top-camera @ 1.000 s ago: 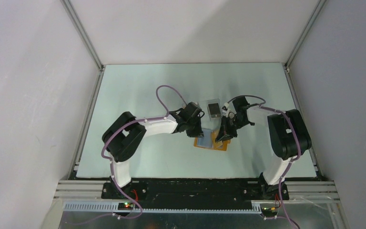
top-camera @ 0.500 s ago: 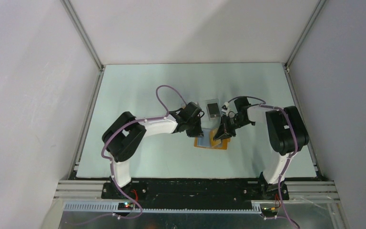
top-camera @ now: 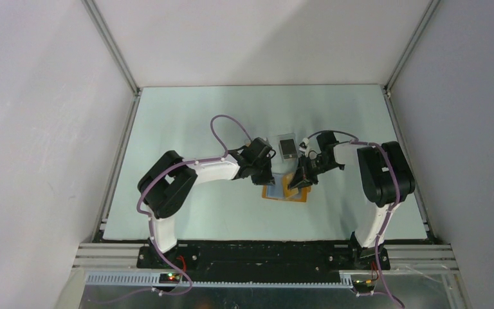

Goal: Put the credit cards into the card holder
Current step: Insert the credit card into the card holder.

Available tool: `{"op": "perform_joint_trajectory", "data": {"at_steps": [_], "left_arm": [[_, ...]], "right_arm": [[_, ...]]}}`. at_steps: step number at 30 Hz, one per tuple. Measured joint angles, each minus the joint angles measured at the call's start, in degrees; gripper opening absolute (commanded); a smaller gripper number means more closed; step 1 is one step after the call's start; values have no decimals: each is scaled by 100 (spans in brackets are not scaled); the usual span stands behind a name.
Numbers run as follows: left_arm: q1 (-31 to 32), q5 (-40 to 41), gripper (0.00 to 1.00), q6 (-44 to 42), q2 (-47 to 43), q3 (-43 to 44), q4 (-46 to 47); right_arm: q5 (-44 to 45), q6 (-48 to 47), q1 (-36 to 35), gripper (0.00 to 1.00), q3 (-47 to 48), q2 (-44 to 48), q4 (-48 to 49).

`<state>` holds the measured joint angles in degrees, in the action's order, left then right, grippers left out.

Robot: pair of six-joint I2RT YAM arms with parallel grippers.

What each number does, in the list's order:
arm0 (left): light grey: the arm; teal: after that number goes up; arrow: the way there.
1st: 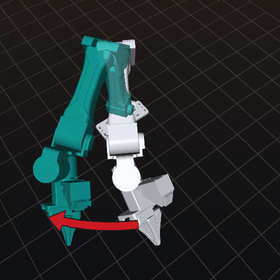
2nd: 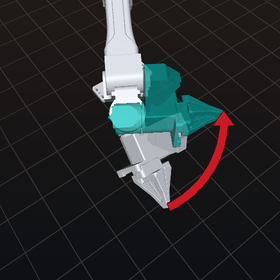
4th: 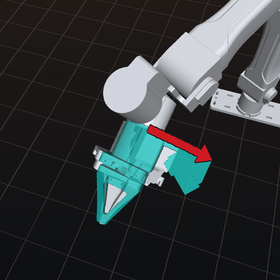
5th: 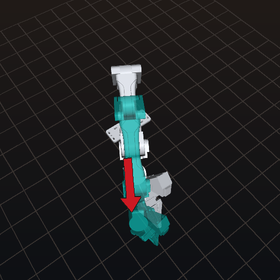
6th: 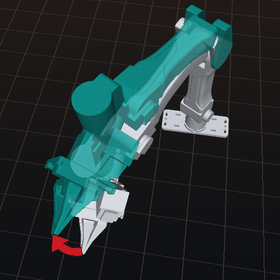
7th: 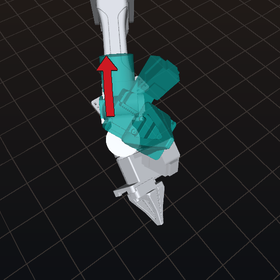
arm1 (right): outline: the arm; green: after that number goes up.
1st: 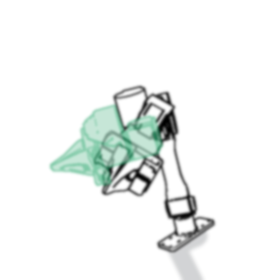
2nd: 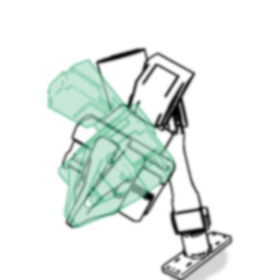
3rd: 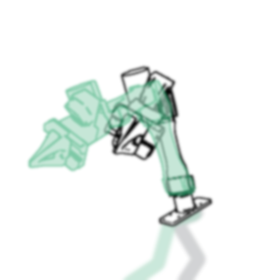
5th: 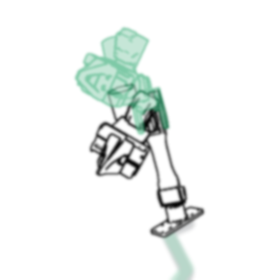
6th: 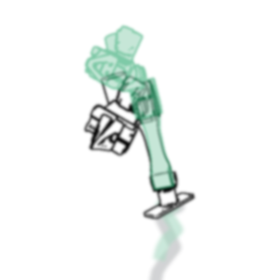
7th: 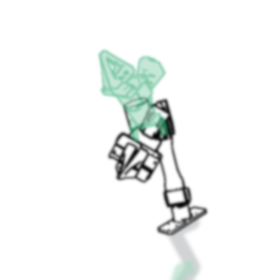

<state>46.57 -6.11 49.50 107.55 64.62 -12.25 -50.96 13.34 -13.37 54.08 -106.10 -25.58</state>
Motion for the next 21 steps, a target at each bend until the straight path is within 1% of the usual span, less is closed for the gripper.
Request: {"op": "perform_joint_trajectory", "data": {"at_steps": [10,16,21], "left_arm": [[-13,-24,0,-7,2,0,4],[-22,-31,0,-22,2,0,-2],[-22,-33,0,-44,2,0,-4]], "right_arm": [[50,144,-81,0,-50,2,470],[-57,341,-85,0,-306,15,1029],[-98,466,-90,0,-437,48,1311]]}}
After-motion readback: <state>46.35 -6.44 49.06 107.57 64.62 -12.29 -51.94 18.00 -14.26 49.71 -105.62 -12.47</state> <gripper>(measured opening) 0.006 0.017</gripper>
